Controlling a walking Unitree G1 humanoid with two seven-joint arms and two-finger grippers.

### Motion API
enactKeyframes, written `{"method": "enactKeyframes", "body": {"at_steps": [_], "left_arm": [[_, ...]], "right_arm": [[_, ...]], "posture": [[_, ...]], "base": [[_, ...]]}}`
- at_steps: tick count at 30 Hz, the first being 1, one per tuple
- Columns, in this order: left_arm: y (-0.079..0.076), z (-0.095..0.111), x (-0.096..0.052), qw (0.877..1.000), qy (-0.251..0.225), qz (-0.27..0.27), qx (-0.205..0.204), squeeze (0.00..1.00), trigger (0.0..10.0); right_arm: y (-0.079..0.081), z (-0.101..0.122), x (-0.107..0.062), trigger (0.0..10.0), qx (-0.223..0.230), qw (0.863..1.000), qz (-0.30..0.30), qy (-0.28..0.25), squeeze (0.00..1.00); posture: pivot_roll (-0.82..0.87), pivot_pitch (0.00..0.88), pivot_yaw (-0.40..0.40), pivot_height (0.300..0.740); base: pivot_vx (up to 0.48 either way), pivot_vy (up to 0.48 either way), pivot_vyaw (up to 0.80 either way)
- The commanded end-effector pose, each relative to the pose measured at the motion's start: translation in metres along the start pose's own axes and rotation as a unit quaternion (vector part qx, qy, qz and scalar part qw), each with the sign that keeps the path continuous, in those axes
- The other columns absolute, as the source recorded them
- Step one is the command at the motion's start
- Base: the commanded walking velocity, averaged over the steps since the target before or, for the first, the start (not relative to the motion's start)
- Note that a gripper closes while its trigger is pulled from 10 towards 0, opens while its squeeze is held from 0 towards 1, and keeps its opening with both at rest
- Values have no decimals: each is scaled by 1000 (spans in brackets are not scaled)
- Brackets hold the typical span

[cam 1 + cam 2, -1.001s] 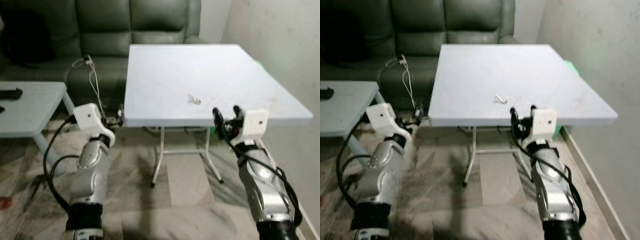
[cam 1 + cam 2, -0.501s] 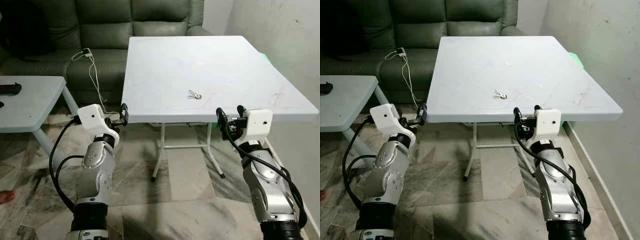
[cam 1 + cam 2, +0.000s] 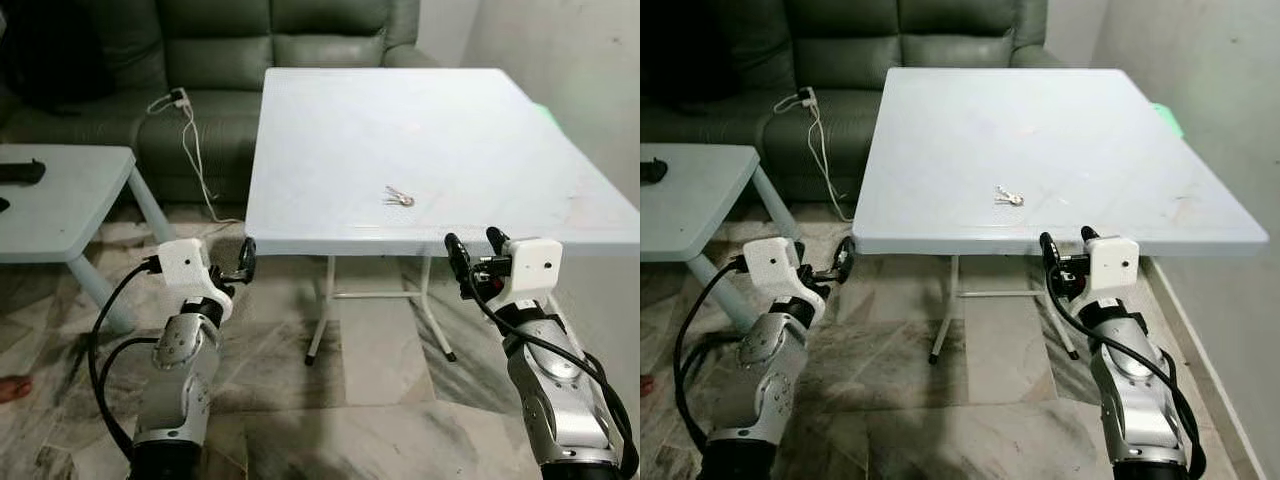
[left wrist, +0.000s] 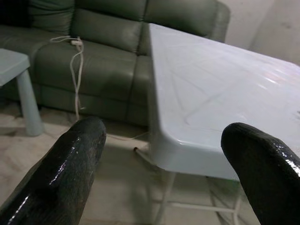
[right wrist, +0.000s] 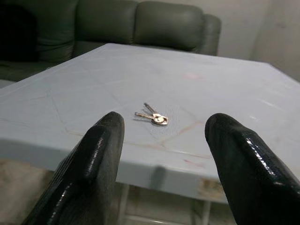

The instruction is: Hang keys on a hook

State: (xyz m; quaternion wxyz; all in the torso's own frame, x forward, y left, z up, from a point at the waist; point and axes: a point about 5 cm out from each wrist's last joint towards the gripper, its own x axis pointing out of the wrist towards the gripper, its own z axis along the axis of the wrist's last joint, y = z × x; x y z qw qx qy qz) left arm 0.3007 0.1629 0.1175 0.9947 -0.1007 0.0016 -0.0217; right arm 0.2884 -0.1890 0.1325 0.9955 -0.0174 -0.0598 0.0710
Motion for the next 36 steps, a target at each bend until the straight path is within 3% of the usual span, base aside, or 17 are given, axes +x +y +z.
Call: {"method": "enactKeyframes", "body": {"at_steps": [1, 36], "left_arm": [[-4, 3, -1, 1000, -6, -9, 5, 0, 10000], [-4, 5, -2, 1000, -13, 16, -15, 0, 10000]], "right_arm": [[-7, -3, -4, 10000, -3, 1000, -9, 7, 0], [-4, -2, 3, 10000, -5, 1000, 19, 5, 0]], "posture": [[4, 60, -60, 740], [13, 53, -85, 740]], "base": [[352, 0, 0], [338, 0, 0]]}}
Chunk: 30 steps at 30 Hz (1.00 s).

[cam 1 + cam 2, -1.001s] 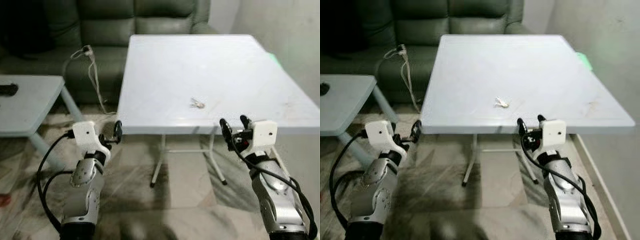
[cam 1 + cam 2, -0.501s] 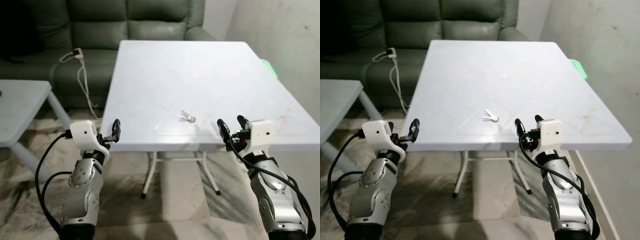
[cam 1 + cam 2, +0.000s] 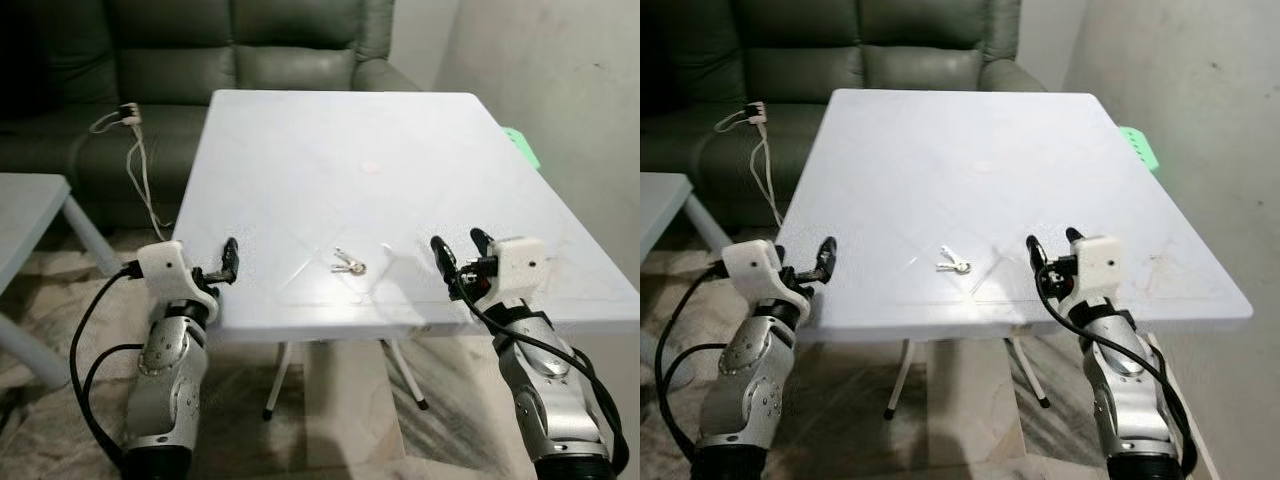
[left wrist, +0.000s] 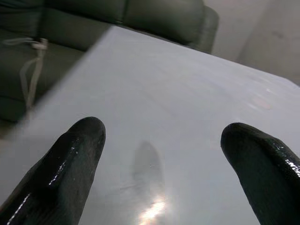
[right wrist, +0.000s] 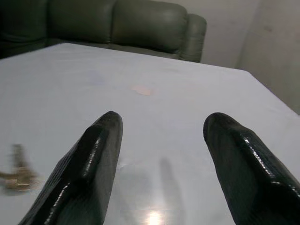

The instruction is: Hang keys on a hook

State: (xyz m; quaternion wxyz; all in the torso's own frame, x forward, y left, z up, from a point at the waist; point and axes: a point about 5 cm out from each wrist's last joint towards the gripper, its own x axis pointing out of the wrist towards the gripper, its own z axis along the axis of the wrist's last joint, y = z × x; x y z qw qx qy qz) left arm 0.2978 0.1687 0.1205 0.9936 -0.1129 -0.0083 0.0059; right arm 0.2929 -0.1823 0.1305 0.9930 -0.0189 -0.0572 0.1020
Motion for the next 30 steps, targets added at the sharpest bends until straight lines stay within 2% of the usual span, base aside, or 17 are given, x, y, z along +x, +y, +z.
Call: {"method": "enactKeyframes", "body": {"at_steps": [1, 6, 14, 21, 25, 30], "left_arm": [[-9, 1, 1, 1000, 0, -11, -2, 0, 10000], [-8, 2, 2, 1000, -8, 5, 6, 0, 10000], [-19, 0, -3, 1000, -2, -28, 6, 0, 10000], [-35, -3, -12, 999, 5, -53, 8, 0, 10000], [-54, -8, -23, 996, 12, -85, 15, 0, 10000], [-61, -15, -32, 995, 22, -96, 19, 0, 10000]], "right_arm": [[-10, 0, -2, 10000, -6, 1000, -12, 3, 0], [-9, 1, -1, 10000, -11, 1000, -1, 3, 0], [-8, 2, 6, 10000, -33, 998, 54, 6, 0], [-12, 4, 16, 10000, -43, 994, 95, 12, 0], [-13, 5, 26, 10000, -49, 991, 120, 15, 0], [-10, 3, 36, 10000, -40, 989, 141, 23, 0]], "posture": [[13, 53, -85, 740], [15, 48, -87, 740], [18, 46, -88, 740], [23, 55, -97, 740], [31, 73, -105, 740], [34, 85, -112, 740]], "base": [[262, 0, 0], [103, 0, 0], [0, 0, 0], [0, 0, 0], [0, 0, 0], [0, 0, 0]]}}
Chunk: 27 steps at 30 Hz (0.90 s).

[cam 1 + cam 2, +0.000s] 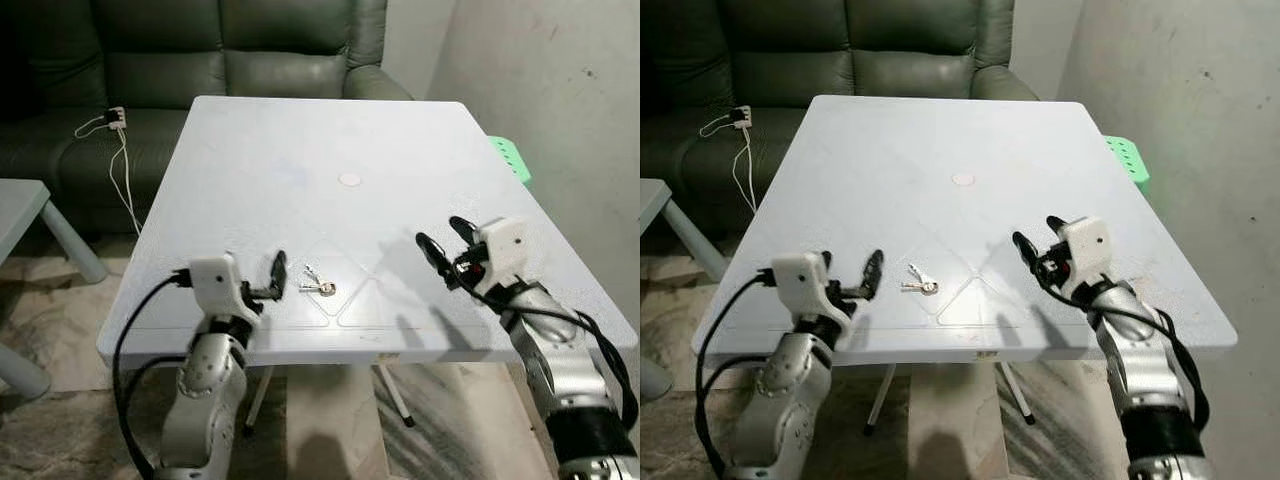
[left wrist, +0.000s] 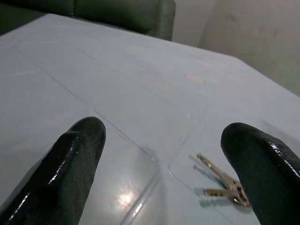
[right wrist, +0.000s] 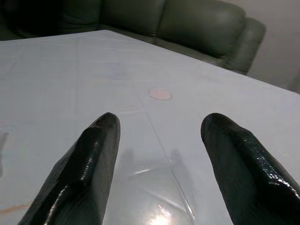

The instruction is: Hang keys on a hook

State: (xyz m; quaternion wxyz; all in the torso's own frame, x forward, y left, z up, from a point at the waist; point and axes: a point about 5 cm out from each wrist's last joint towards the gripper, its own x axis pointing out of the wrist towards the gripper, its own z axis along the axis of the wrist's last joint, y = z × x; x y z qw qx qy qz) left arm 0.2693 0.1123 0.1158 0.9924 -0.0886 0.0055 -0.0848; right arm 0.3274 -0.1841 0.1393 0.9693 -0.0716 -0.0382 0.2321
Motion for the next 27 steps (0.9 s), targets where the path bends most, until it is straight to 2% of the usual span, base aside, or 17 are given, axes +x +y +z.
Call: {"method": "enactKeyframes", "body": {"at_steps": [1, 3, 4, 12, 13, 25, 27], "left_arm": [[-10, 1, -3, 1000, -1, -9, -7, 0, 10000], [-10, 1, -4, 1000, -1, -10, -8, 0, 10000], [-10, 0, -6, 1000, 1, -10, -8, 0, 10000], [-6, -2, -9, 1000, 4, -3, -1, 0, 10000], [-6, -1, -9, 1000, 4, -3, -1, 0, 10000], [-5, 0, -7, 1000, 8, -1, -27, 0, 10000], [-4, 0, -7, 1000, 7, 1, -28, 0, 10000]], "right_arm": [[1, -3, 4, 10000, 9, 1000, 19, 4, 0], [2, -4, 5, 10000, 11, 1000, 23, 6, 0], [2, -5, 7, 10000, 5, 1000, 24, 5, 1000], [1, -10, 14, 10000, -2, 1000, 18, 13, 1000], [2, -10, 15, 10000, -1, 1000, 20, 12, 0], [5, -16, 12, 10000, 13, 1000, 18, 5, 0], [5, -18, 11, 10000, 14, 1000, 18, 5, 0]], "posture": [[36, 88, -114, 740], [38, 91, -115, 740], [38, 91, -116, 740], [44, 95, -122, 740], [45, 95, -120, 740], [39, 98, -110, 740], [39, 99, -109, 740]], "base": [[0, 0, 0], [0, 0, 0], [0, 0, 0], [0, 0, 0], [0, 0, 0], [0, 0, 0], [0, 461, 0]]}}
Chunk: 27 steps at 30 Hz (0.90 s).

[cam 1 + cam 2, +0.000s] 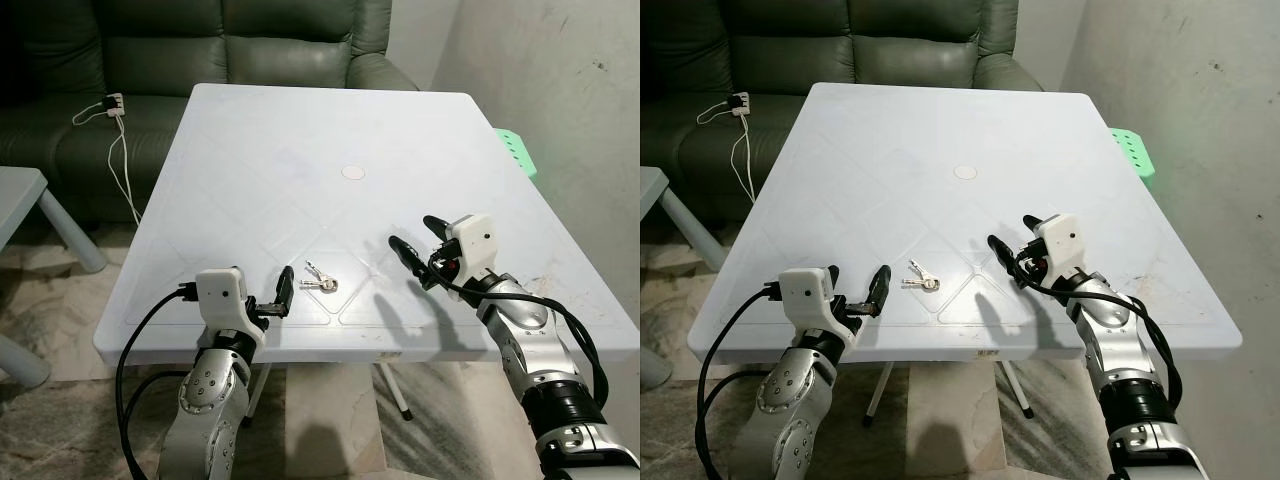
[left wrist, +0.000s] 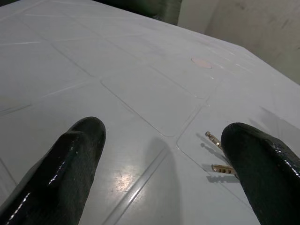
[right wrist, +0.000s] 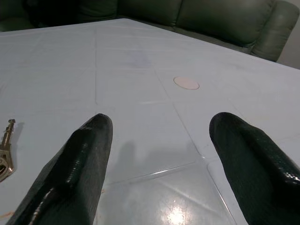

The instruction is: Hang keys on a hook

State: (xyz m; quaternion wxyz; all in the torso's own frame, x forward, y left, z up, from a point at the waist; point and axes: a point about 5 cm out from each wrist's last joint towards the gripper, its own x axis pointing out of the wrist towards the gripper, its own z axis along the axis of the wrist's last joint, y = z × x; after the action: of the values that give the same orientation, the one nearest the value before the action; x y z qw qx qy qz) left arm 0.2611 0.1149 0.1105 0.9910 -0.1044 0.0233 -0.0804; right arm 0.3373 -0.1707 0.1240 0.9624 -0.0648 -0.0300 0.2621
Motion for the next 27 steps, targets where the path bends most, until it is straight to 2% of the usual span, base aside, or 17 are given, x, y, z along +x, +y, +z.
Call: {"method": "enactKeyframes", "body": {"at_steps": [1, 15, 27], "left_arm": [[-6, 5, 1, 1000, -9, -5, -11, 0, 10000], [-4, 6, 1, 1000, -11, 7, -17, 0, 10000], [-5, 6, 3, 1000, -5, 12, -17, 0, 10000]], "right_arm": [[-4, -3, -3, 10000, 5, 1000, -13, 1, 0], [-5, -4, -4, 10000, 4, 1000, -13, -1, 0], [-7, -4, -4, 10000, -2, 1000, -5, 2, 0]], "posture": [[39, 99, -108, 740], [41, 102, -110, 740], [41, 99, -115, 740]], "base": [[0, 461, 0], [0, 449, 0], [0, 0, 0]]}}
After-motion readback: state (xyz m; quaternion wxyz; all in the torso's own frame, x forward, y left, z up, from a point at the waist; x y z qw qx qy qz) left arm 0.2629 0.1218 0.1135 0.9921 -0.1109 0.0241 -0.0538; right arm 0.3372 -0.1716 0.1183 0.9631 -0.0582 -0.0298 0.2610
